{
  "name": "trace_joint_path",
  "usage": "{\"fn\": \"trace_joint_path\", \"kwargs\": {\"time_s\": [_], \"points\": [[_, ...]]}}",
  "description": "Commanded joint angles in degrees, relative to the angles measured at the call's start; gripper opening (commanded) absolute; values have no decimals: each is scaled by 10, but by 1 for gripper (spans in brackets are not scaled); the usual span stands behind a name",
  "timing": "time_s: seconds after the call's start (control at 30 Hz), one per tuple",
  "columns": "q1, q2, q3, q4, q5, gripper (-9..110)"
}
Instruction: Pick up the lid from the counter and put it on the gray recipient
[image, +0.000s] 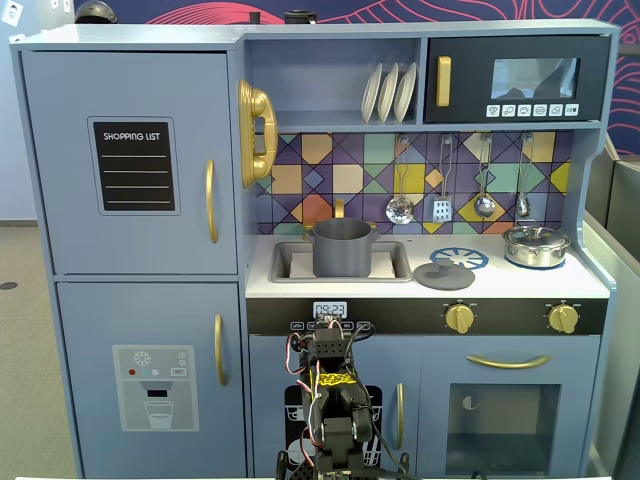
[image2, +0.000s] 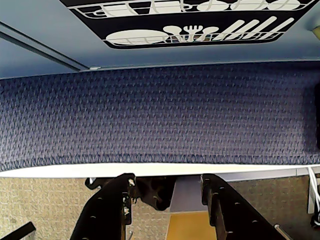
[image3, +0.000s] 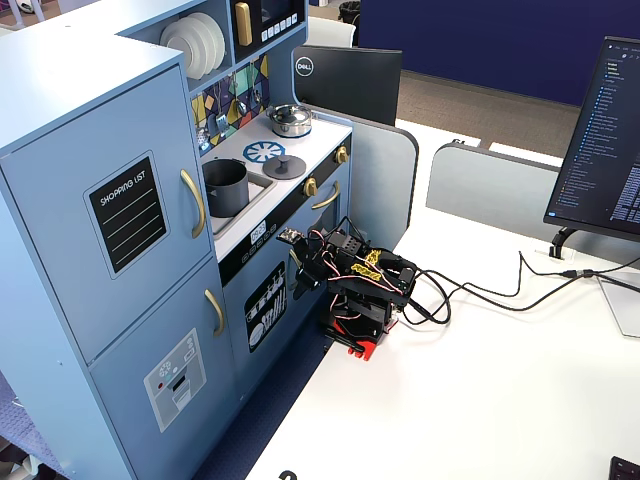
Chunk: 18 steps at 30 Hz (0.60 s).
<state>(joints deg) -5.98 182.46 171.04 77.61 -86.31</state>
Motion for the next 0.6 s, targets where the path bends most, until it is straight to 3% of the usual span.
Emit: {"fn": "trace_joint_path", "kwargs": {"time_s": [0.0,0.43,0.57], "points": [[111,-4,10,101,-18,0],[105,-4,7,75,-1,0],[81,-31,-78,59,18,0]]}}
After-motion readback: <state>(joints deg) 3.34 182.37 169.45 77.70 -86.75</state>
